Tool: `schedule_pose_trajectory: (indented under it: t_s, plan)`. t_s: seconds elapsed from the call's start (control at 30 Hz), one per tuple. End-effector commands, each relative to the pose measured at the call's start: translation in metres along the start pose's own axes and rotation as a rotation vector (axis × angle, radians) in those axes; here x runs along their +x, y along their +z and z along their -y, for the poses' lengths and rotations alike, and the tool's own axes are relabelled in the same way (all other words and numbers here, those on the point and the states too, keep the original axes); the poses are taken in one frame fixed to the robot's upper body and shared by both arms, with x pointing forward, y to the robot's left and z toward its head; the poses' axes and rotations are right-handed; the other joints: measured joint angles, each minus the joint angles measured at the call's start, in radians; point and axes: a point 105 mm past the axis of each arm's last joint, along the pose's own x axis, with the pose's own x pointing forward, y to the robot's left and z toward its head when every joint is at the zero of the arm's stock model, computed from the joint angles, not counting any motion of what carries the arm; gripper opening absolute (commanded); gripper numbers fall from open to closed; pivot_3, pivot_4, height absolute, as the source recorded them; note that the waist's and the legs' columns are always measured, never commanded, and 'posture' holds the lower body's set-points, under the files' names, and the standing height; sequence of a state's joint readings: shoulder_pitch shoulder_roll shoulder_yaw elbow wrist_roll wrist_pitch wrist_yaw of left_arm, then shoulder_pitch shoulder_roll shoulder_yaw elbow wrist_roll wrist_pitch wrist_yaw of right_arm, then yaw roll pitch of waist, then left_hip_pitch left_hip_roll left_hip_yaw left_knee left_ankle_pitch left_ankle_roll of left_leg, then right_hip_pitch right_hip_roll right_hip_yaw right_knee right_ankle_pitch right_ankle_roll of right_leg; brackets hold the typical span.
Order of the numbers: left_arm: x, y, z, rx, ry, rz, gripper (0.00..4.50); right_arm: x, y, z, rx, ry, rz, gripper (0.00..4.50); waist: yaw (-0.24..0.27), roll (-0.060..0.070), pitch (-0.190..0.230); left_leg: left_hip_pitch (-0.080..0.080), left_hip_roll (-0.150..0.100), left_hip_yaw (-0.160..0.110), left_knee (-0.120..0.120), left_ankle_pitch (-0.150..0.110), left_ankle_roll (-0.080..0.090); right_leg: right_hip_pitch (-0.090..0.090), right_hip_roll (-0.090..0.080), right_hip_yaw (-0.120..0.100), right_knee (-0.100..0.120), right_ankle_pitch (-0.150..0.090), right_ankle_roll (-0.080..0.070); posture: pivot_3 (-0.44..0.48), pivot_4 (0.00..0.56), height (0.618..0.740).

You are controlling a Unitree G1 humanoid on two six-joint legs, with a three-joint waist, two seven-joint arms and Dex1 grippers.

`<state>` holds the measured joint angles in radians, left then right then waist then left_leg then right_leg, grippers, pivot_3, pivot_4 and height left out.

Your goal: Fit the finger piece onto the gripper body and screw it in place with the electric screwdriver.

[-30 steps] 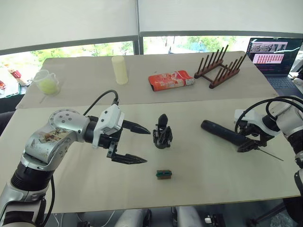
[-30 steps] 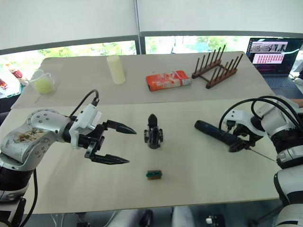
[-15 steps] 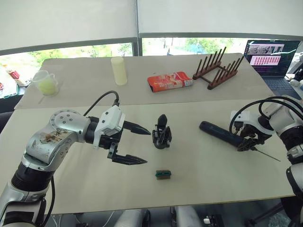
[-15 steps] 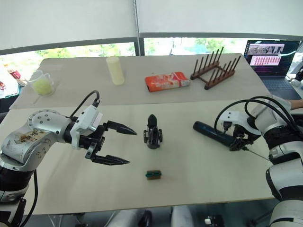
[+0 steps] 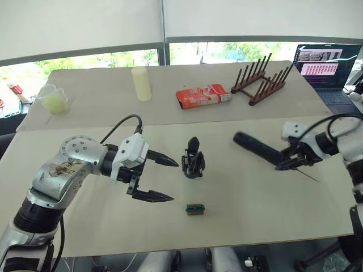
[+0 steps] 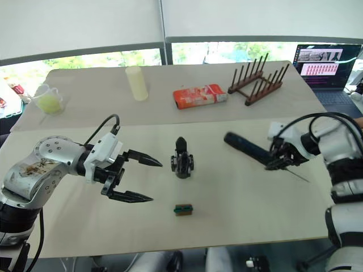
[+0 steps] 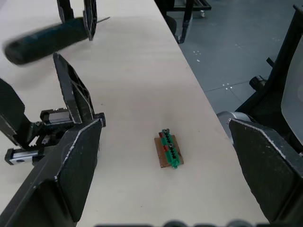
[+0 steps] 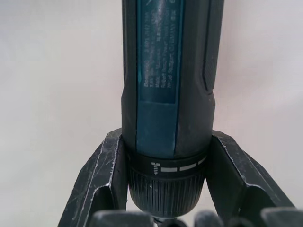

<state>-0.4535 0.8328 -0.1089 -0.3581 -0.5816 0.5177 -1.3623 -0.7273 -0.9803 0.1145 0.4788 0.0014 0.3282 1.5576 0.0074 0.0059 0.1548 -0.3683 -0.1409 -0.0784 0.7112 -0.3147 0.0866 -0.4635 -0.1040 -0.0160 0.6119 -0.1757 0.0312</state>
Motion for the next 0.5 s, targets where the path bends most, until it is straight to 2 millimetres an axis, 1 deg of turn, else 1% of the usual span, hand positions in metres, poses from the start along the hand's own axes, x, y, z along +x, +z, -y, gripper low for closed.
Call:
schedule_pose_trajectory:
  t_s: [0.03, 0.07, 0.13, 0.2, 0.23, 0.3, 0.37, 0.43, 0.5]
  plan:
    - [-0.006, -0.005, 0.000, 0.035, 0.008, -0.004, 4.50, -0.039, 0.052, -0.027, 0.011, -0.059, 0.382, 1.90, 0.005, 0.001, 0.000, -0.001, 0.000, 0.000, 0.000, 0.001, 0.002, -0.002, 0.000, 0.000, 0.001, 0.000, 0.000, 0.000, 0.150, 0.740]
    - [-0.006, -0.008, 0.001, 0.035, 0.007, -0.007, 4.50, -0.042, 0.056, -0.037, 0.027, -0.074, 0.438, 1.90, 0.008, 0.001, 0.000, -0.002, 0.000, 0.000, 0.000, 0.002, 0.005, -0.002, 0.000, 0.000, 0.001, 0.000, 0.000, 0.000, 0.150, 0.740]
    - [-0.007, -0.014, 0.000, 0.030, 0.008, -0.008, 4.50, -0.047, 0.065, -0.060, 0.041, -0.114, 0.560, 1.90, 0.011, 0.001, 0.000, -0.002, 0.000, 0.000, 0.001, 0.003, 0.005, -0.001, 0.000, 0.001, 0.000, 0.000, 0.000, 0.000, 0.150, 0.740]
    - [-0.006, -0.017, -0.003, 0.054, 0.023, 0.009, 4.50, -0.049, 0.075, -0.078, 0.052, -0.163, 0.680, 1.90, 0.015, 0.001, 0.000, 0.000, 0.000, 0.000, 0.002, 0.002, 0.003, 0.002, 0.000, 0.001, 0.000, 0.000, 0.000, 0.000, 0.150, 0.740]
    - [-0.005, -0.018, -0.005, 0.069, 0.033, 0.020, 4.50, -0.048, 0.080, -0.086, 0.051, -0.183, 0.722, 1.90, 0.017, 0.001, 0.000, 0.000, -0.001, 0.000, 0.002, -0.001, -0.001, 0.003, 0.000, 0.002, 0.000, 0.000, -0.001, 0.000, 0.150, 0.740]
    - [-0.002, -0.021, -0.006, 0.066, 0.035, 0.033, 4.50, -0.040, 0.088, -0.105, 0.026, -0.210, 0.798, 1.90, 0.018, 0.001, 0.000, 0.001, -0.001, 0.001, 0.002, -0.001, -0.002, 0.004, 0.000, 0.003, 0.000, 0.001, -0.001, 0.000, 0.150, 0.740]
    - [0.001, -0.028, -0.005, 0.063, 0.022, 0.031, 4.50, -0.028, 0.099, -0.129, -0.004, -0.196, 0.864, 1.90, 0.017, 0.001, 0.000, 0.002, -0.001, 0.001, 0.001, -0.001, -0.001, 0.004, 0.001, 0.003, 0.000, 0.001, -0.001, 0.000, 0.150, 0.740]
    - [0.002, -0.034, -0.003, 0.068, 0.010, 0.025, 4.50, -0.022, 0.107, -0.147, -0.037, -0.176, 0.910, 1.90, 0.016, 0.001, 0.000, 0.003, -0.001, 0.001, 0.000, 0.000, 0.000, 0.003, 0.002, 0.002, 0.001, 0.001, -0.001, 0.000, 0.150, 0.740]
    - [0.002, -0.039, -0.001, 0.069, -0.005, 0.017, 4.50, -0.021, 0.118, -0.155, -0.048, -0.185, 0.978, 1.90, 0.011, 0.001, 0.000, 0.003, -0.001, 0.002, 0.000, 0.000, 0.001, 0.003, 0.007, 0.002, 0.001, 0.001, -0.001, 0.000, 0.150, 0.740]
